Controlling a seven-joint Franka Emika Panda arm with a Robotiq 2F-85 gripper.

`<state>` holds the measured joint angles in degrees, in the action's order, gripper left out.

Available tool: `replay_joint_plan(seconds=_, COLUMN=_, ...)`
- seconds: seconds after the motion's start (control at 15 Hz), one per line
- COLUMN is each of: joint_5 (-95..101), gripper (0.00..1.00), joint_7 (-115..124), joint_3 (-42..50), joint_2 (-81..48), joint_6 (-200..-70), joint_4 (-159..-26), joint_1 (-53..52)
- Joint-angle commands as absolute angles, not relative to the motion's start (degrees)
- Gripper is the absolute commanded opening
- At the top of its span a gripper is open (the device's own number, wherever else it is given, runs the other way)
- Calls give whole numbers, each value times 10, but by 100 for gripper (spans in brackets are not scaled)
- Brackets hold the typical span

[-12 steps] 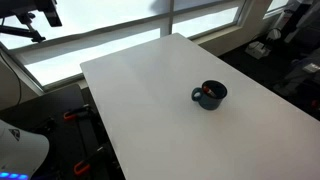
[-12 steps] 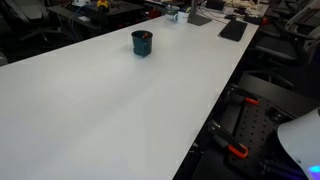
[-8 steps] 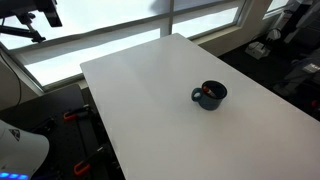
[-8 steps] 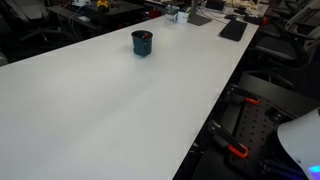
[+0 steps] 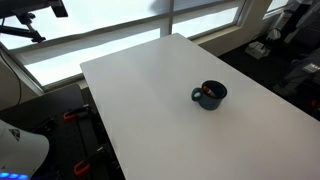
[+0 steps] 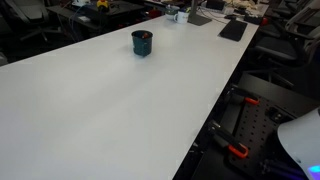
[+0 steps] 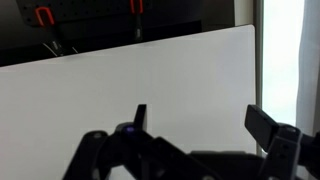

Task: Remove the marker from the cup

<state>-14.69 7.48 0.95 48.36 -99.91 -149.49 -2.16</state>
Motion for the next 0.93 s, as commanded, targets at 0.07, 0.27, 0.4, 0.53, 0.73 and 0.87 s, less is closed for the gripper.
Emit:
replay_joint_plan(seconds=0.07, joint_5=-173, gripper=100, joint_7=13, joint_3=85, joint_2=362, joint_6=-927, joint_4=-1381, joint_1=-1)
replay_joint_plan(seconds=0.27, joint_5=-209, gripper=100, joint_7=-29, joint_3=132, joint_2=272, joint_6=-862, joint_4=-1306, joint_1=1)
replay_joint_plan(seconds=0.4, joint_5=-237, gripper=100, joint_7=-46, joint_3=149, joint_2=212, joint_6=-814, joint_4=-1258, joint_1=7)
replay_joint_plan(seconds=0.53, joint_5=-252, gripper=100, joint_7=-44, joint_3=152, joint_2=159, joint_6=-775, joint_4=-1216, joint_1=20)
replay_joint_plan(seconds=0.73, joint_5=-242, gripper=100, joint_7=-23, joint_3=137, joint_2=93, joint_6=-747, joint_4=-1170, joint_1=40)
replay_joint_plan(seconds=0.87, joint_5=-221, gripper=100, joint_7=-4, joint_3=127, joint_2=57, joint_6=-740, joint_4=-1148, joint_1=49)
